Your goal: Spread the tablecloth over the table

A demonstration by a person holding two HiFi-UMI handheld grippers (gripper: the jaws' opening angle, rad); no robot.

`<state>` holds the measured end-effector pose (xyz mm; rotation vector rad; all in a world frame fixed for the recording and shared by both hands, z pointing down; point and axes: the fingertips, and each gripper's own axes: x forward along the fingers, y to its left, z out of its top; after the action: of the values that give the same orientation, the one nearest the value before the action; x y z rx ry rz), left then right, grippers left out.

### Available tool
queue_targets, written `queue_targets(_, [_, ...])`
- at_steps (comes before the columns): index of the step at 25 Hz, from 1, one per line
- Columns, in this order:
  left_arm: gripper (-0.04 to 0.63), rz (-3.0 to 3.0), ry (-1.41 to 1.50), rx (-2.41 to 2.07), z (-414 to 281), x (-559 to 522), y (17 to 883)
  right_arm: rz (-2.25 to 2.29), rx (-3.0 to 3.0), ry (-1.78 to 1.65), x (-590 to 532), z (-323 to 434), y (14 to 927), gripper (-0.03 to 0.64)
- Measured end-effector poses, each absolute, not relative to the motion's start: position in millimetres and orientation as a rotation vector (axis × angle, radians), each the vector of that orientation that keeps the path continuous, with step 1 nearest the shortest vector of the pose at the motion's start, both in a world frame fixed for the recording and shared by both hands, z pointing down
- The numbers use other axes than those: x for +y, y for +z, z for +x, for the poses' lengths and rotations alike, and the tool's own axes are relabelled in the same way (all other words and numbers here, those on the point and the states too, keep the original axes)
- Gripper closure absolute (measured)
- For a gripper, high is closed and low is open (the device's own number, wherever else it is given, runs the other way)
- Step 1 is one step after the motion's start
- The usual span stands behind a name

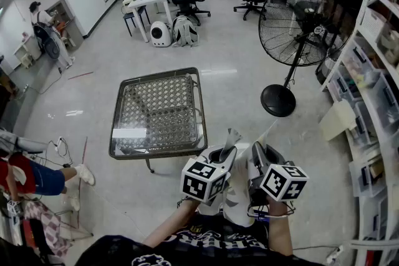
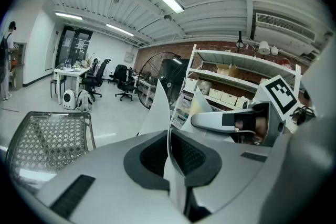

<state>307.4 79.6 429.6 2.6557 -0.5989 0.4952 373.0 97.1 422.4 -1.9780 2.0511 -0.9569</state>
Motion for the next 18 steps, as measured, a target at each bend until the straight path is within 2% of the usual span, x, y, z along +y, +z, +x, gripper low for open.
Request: queue_targets(18, [0.571, 2.678, 0.531, -0.629, 325.2, 78.5, 432.1, -1.928, 2.026, -0.982, 98.5, 398.7, 422.0, 0.600])
